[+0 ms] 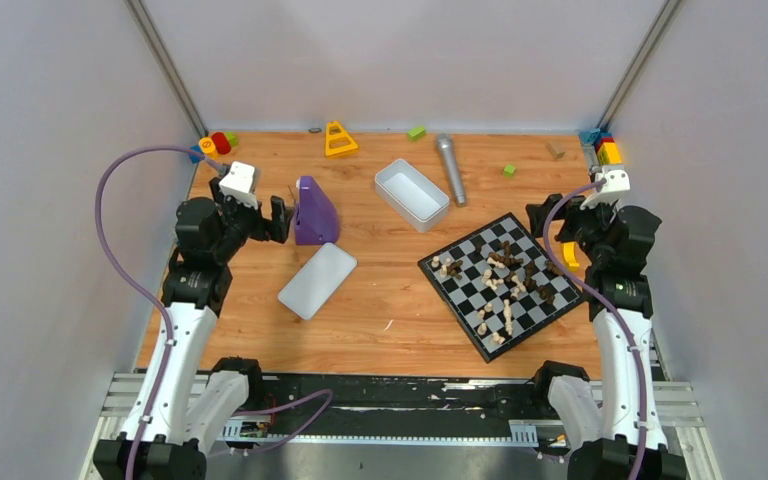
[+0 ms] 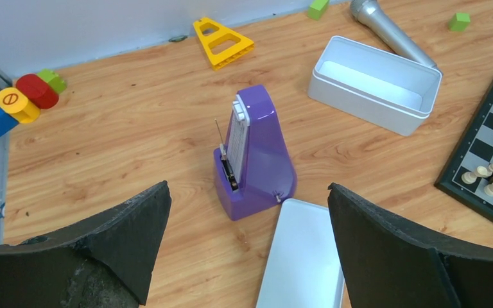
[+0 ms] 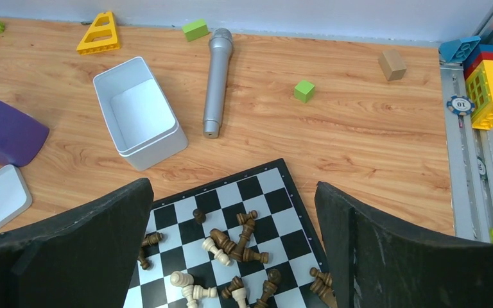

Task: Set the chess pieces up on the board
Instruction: Move the distractor to the center of the board.

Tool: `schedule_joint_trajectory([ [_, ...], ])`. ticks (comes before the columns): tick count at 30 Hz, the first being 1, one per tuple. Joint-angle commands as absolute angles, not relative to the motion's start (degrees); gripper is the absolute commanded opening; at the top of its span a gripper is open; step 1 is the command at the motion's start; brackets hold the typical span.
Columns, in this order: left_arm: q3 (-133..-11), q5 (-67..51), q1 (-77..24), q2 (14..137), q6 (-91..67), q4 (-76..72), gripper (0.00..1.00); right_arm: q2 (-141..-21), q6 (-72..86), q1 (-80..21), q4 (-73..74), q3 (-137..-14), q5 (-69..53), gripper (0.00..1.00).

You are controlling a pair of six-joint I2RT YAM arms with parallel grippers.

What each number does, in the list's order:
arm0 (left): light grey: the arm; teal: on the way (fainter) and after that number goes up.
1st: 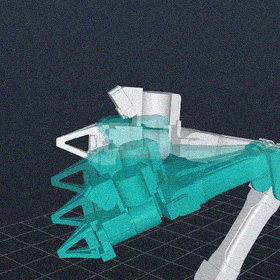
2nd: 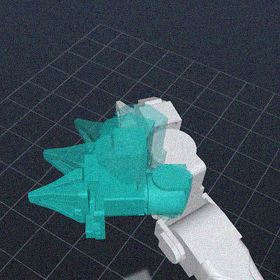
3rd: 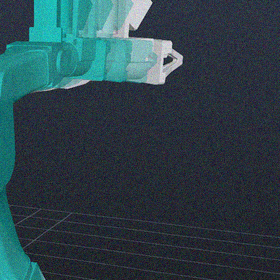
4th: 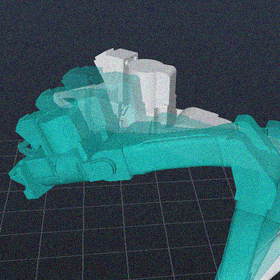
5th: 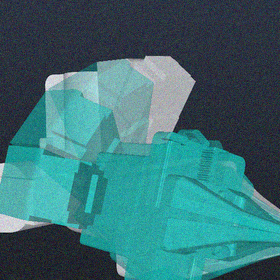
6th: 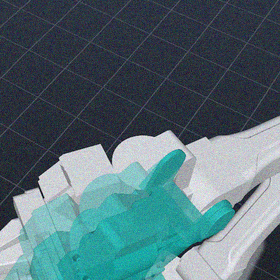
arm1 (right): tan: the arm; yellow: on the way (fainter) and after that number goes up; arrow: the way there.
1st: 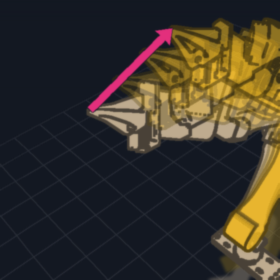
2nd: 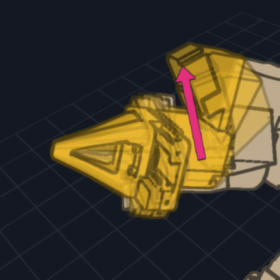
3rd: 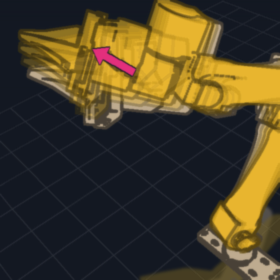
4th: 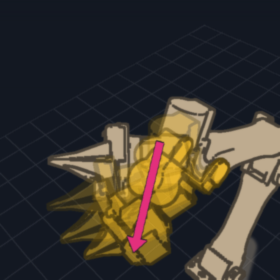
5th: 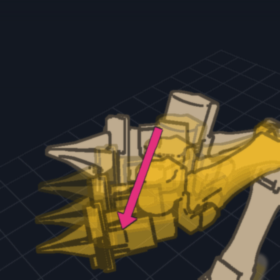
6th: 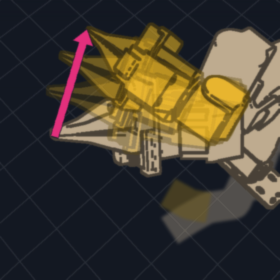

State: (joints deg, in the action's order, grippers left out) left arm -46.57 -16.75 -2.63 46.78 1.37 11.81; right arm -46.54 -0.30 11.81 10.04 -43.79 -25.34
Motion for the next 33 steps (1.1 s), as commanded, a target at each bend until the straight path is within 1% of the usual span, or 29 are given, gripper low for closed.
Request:
schedule_joint_trajectory([
  [1,-48.62,-19.67,-2.5,49.22,0.37,9.48,1.0,-47.19,-1.01,11.95,8.53,-44.55,-27.7,1.0],
  [4,-52.0,-22.06,-2.82,53.37,0.4,9.77,1.0,-47.86,-1.27,11.87,8.53,-44.58,-28.45,1.0],
  [6,-55.07,-21.32,-3.94,56.87,0.93,10.45,1.0,-47.86,-1.48,11.87,8.54,-44.33,-29.27,1.0],
  [14,-64.98,-9.19,-11.25,70.88,1.76,13.43,1.0,-48.25,-3.04,11.87,8.96,-43.64,-32.82,1.0],
  [17,-67.96,-4.71,-15.15,75.45,7.29,14.39,1.0,-48.51,-3.41,11.87,9.01,-43.42,-33.58,1.0],
  [19,-72.03,-3.38,-15.88,79.19,11.87,16.59,1.0,-48.47,-3.56,11.87,8.97,-43.29,-33.95,1.0],
  [24,-78.93,-4.14,-16.0,86.44,21.68,24.91,1.0,-48.49,-4.2,11.87,9.03,-43.06,-35.04,1.0],
  [30,-84.05,-1.12,-16.0,92.74,18.94,28.7,1.0,-48.36,-4.69,11.87,9.18,-42.9,-35.79,1.0],
  [33,-84.99,-1.9,-16.0,94.57,16.19,30.37,1.0,-48.33,-4.83,11.87,9.23,-42.89,-36.07,1.0],
])
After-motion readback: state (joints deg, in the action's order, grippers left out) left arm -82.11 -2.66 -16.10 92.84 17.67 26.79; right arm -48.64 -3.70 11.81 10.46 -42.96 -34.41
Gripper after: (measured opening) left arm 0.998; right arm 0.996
